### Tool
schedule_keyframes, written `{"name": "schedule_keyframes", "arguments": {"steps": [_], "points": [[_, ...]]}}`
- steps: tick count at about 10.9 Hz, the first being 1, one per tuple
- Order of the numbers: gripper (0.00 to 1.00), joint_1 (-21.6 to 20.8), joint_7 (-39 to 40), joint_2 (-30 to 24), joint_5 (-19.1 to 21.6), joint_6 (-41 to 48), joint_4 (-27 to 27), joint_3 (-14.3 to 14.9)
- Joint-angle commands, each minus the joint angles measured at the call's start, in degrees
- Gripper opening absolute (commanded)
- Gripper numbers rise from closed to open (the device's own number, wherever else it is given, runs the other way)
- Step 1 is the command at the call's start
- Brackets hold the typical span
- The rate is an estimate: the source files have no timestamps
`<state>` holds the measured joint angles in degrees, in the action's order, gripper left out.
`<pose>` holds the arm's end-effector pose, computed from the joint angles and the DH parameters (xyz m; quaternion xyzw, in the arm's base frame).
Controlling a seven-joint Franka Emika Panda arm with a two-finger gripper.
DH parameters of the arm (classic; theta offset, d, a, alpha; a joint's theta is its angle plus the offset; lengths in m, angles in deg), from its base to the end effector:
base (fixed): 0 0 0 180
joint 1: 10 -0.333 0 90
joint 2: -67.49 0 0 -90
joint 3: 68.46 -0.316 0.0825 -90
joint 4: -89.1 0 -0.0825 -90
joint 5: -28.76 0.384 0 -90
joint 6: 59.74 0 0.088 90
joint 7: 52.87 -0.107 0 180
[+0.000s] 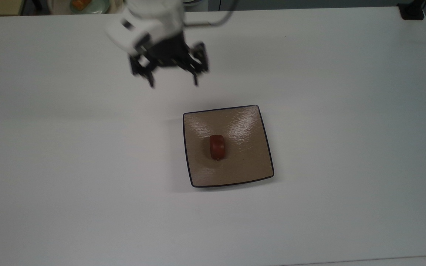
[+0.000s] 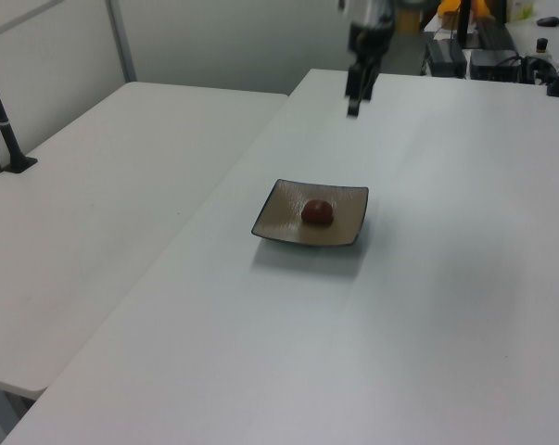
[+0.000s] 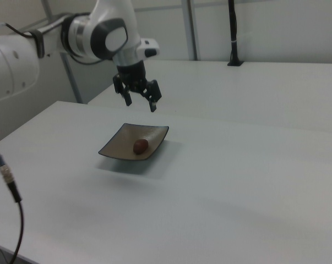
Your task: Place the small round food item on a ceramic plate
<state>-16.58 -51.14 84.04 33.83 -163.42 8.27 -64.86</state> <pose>0.6581 0.0472 0.5487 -0.9973 -0.0347 -0.0548 0.0352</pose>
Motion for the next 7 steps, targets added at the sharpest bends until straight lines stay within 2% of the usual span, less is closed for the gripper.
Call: {"name": "schedule_keyframes", "arguments": {"steps": [1,2,4,7], "points": [[1.0,4.46,-0.5,-7.13,-0.15,8.03,-1.26,0.01],[1.0,5.78,-0.67,-9.24,-0.24,11.89,-1.26,0.01],[1.0,5.79,-0.85,-12.93,-0.15,18.92,-1.43,-0.25],[1.0,5.09,-1.98,-17.59,0.46,20.89,-2.57,-0.78]]}}
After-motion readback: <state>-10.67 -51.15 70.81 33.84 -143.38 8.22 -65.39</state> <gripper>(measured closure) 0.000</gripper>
